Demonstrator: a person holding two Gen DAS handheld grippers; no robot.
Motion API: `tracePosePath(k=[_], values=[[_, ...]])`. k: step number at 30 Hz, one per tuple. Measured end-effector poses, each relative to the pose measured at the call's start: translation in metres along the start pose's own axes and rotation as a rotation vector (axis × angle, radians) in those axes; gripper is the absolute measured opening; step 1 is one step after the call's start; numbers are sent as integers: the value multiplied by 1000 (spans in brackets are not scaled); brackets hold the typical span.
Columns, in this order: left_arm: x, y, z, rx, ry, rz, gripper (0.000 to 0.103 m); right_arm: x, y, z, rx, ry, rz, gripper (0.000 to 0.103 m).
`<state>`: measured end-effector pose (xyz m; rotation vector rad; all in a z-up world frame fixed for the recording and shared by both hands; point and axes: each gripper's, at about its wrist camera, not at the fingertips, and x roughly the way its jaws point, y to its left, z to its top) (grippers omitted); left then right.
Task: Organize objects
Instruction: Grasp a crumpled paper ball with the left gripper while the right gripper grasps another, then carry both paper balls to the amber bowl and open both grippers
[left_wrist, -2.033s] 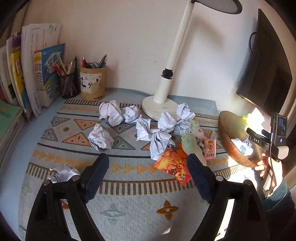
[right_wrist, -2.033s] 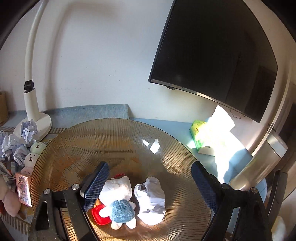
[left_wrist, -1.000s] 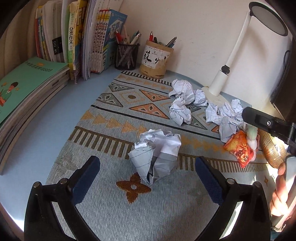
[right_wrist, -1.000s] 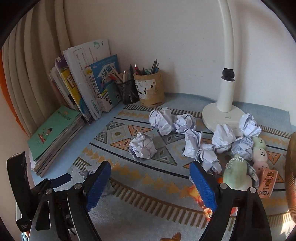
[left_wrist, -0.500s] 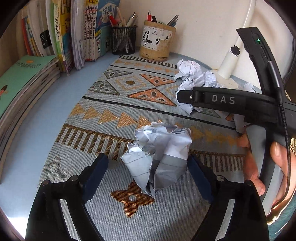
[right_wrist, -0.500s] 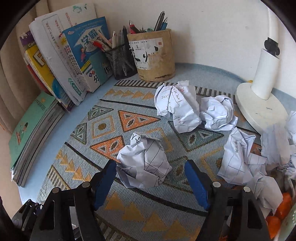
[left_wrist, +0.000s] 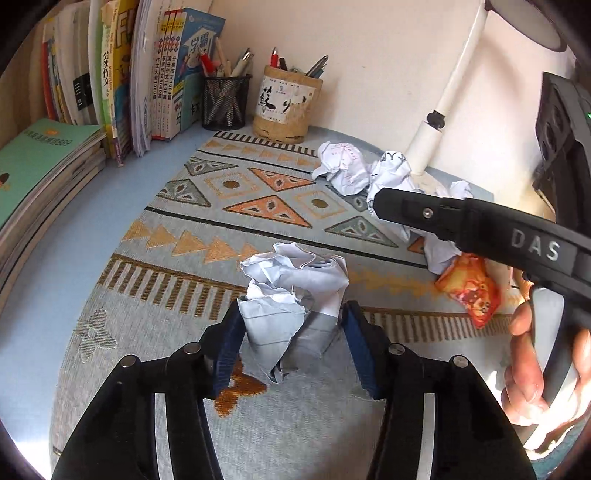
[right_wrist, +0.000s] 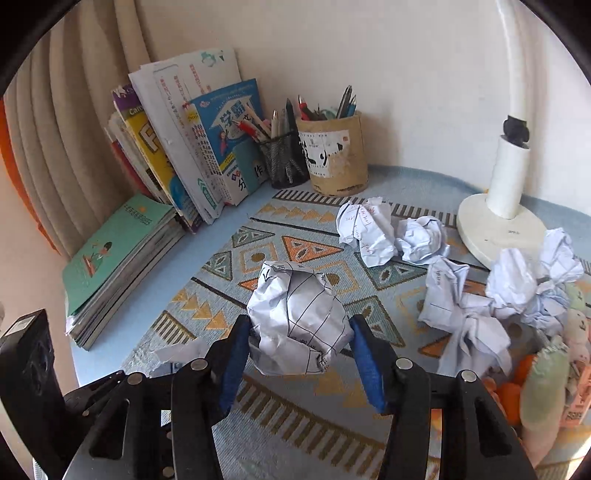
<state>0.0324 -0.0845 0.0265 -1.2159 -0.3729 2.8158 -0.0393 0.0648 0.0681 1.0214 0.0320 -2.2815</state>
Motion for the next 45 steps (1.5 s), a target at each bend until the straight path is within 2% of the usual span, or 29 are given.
tracePosePath(k=[3, 6, 9, 15, 16, 20, 22, 25, 33, 35, 37, 39, 42, 45], values=[[-11, -33, -5, 68, -27, -39, 51, -52, -12, -22, 18, -44, -45, 53], [-11, -67, -15, 128, -24, -110, 51, -101, -33, -54, 66, -78, -94, 53], [-3, -99, -23, 169, 1, -163, 51, -141, -62, -91, 116, -77, -201, 54], [11, -144, -29, 215, 10, -195, 51, -158, -111, -152, 211, 2, -392, 54], [13, -148, -30, 220, 15, -192, 51, -158, -119, -159, 229, 15, -405, 54], [19, -157, -36, 259, 19, -160, 51, -157, -141, -178, 275, 24, -371, 55], [23, -158, -39, 266, 39, -143, 51, -160, -140, -180, 255, 7, -381, 57], [24, -156, -39, 260, 40, -148, 53, -159, -138, -181, 237, 11, -385, 67], [26, -166, -41, 284, 59, -129, 53, -162, -145, -183, 294, -11, -369, 67], [21, -172, -40, 281, 68, -163, 53, -157, -147, -181, 287, 13, -391, 53], [12, -183, -36, 299, 56, -188, 53, -161, -147, -179, 285, 4, -381, 52], [-1, -201, -29, 343, 21, -207, 53, -176, -149, -173, 311, -34, -349, 51], [-16, -235, -9, 397, -27, -267, 53, -220, -156, -155, 336, -164, -323, 51], [-16, -276, 17, 421, -50, -344, 53, -268, -178, -136, 392, -305, -420, 52]])
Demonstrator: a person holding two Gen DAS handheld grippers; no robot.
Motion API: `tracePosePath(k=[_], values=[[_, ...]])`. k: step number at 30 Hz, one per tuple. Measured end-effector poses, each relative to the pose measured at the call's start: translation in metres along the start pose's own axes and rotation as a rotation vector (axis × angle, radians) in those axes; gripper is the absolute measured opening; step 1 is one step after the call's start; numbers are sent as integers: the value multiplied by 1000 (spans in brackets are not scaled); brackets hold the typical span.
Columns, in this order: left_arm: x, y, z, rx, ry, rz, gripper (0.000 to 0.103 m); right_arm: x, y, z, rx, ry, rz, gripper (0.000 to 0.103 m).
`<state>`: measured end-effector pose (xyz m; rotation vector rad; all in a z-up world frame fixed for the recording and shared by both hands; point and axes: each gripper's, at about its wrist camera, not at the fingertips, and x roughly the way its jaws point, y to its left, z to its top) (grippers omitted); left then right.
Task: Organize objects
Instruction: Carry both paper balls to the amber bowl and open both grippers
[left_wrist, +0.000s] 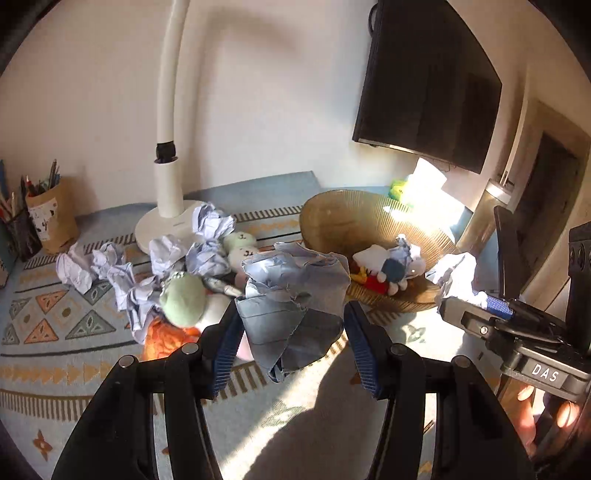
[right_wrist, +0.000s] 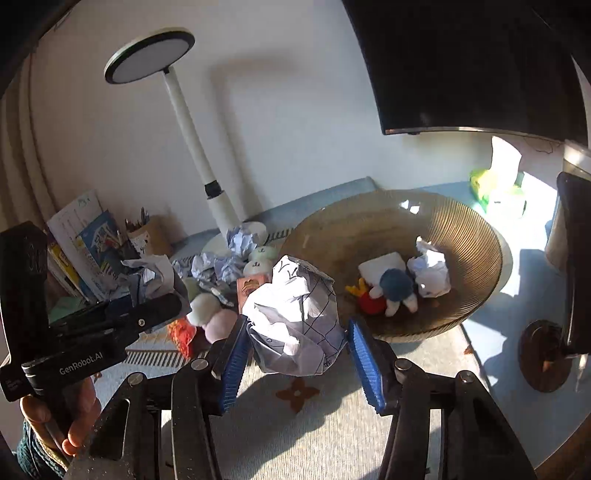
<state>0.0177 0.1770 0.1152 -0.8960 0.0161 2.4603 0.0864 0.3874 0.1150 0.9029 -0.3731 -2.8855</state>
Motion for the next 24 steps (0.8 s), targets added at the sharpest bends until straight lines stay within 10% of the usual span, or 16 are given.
tracePosePath(k=[9, 12, 24], values=[[92, -46, 57, -6, 31, -85, 59, 36, -78, 44, 213, 18, -105, 55], [108, -51, 59, -8, 41, -69, 91, 45, -84, 43, 216, 42, -112, 65], [38, -14, 41, -83, -63, -39, 101, 29, -62, 37, 165, 0, -36, 67]])
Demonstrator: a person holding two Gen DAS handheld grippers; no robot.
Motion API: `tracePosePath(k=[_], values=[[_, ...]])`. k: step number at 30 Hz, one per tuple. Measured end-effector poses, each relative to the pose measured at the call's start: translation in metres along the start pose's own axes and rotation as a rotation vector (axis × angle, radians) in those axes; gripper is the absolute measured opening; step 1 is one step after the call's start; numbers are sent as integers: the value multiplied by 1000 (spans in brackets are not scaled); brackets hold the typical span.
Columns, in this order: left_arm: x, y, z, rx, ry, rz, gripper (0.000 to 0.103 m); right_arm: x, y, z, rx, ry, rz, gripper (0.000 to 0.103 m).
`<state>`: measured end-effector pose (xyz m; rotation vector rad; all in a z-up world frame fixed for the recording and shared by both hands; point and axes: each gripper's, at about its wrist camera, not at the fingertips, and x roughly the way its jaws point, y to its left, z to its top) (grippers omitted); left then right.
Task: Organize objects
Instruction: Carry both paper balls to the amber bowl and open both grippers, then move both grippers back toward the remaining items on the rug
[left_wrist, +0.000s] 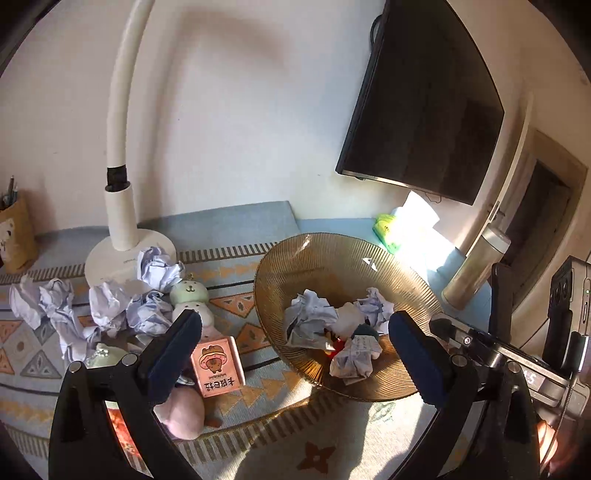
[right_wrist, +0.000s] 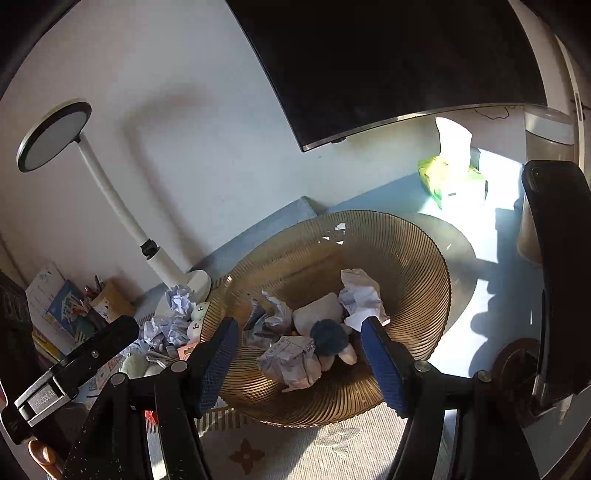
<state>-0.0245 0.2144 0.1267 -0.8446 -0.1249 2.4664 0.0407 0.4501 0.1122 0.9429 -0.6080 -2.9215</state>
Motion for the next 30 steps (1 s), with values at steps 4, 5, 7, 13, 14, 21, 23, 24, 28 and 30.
tracePosePath(k=[4, 5, 7, 13, 14, 21, 23, 24, 28, 30], values=[[-52, 27, -11, -17, -79, 87, 102, -10, 43, -12, -101, -8, 74, 67], [-66, 36, -15, -24, -100, 119, 102, -12, 56, -16, -130, -7, 93, 67], [-90, 56, -24, -38, -134, 187, 102, -13, 79, -27, -189, -8, 122, 67], [-114, 128, -69, -126, -102, 371, 102, 18, 122, -77, -285, 43, 166, 67], [-110, 139, -79, -132, -79, 396, 102, 28, 124, -86, -294, 58, 170, 67], [-84, 181, -120, -214, 28, 376, 101, 62, 131, -118, -333, 126, 169, 67], [-86, 178, -121, -199, 15, 370, 101, 66, 131, -122, -347, 127, 161, 67], [-85, 176, -122, -186, 12, 377, 101, 70, 129, -123, -344, 138, 155, 67], [-78, 164, -123, -122, 40, 390, 101, 82, 130, -123, -345, 177, 128, 67], [-73, 159, -123, -100, 70, 397, 101, 87, 131, -122, -348, 208, 127, 67]])
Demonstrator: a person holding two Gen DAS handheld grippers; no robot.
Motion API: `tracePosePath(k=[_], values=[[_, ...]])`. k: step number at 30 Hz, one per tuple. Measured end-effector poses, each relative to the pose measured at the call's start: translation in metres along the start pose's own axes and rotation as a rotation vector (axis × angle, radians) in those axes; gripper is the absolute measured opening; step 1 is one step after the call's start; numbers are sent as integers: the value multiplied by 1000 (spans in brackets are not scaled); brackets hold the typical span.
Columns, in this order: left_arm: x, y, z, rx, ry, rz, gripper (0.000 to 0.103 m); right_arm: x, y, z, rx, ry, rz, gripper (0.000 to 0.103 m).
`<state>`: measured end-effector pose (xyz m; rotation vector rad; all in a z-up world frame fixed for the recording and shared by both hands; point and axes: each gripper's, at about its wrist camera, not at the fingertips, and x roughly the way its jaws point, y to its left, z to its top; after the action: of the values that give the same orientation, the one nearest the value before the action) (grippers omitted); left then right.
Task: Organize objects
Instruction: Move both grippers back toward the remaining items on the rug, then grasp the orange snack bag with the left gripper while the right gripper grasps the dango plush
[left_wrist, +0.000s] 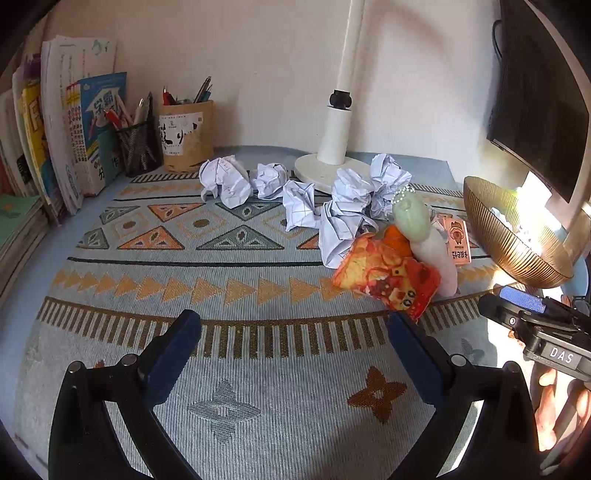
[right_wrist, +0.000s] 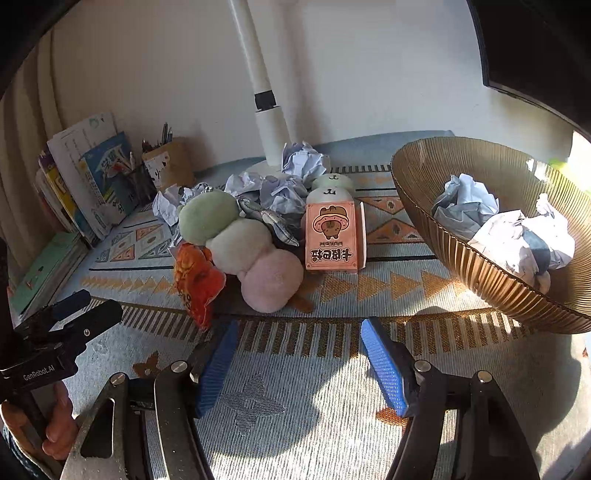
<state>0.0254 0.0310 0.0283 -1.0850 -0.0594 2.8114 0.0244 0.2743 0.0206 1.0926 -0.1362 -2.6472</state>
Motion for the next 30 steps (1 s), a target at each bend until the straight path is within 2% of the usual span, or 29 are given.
tracePosePath(k=[2, 5, 8, 10, 13, 15, 18, 21, 22, 24, 26, 30], values=[[4, -8, 2, 33, 30, -27, 101, 5, -4, 5, 19, 38, 41, 67], [14, -29, 6, 81, 79, -81, 101, 16, -16, 21, 102, 145, 187, 67], [32, -51, 12, 107, 134, -114, 101, 29, -23, 42, 155, 194, 279, 67], [44, -64, 14, 128, 154, -108, 101, 42, -24, 50, 150, 222, 275, 67], [57, -71, 17, 150, 187, -59, 101, 62, -24, 54, 164, 243, 267, 67], [62, -65, 19, 131, 199, -23, 101, 71, -24, 52, 198, 263, 309, 68], [59, -44, 21, 68, 208, -3, 99, 63, -14, 49, 186, 261, 369, 67], [45, -17, 18, 45, 181, 94, 99, 45, 1, 39, 168, 279, 479, 67], [40, -7, 17, 34, 171, 137, 98, 37, 5, 36, 153, 269, 489, 67], [31, 15, 15, 13, 171, 167, 98, 25, 8, 33, 109, 227, 389, 67], [27, 28, 14, -3, 196, 103, 98, 23, 5, 35, 77, 201, 275, 67], [26, 27, 26, -48, 171, -46, 98, 36, 3, 41, 105, 210, 265, 67]])
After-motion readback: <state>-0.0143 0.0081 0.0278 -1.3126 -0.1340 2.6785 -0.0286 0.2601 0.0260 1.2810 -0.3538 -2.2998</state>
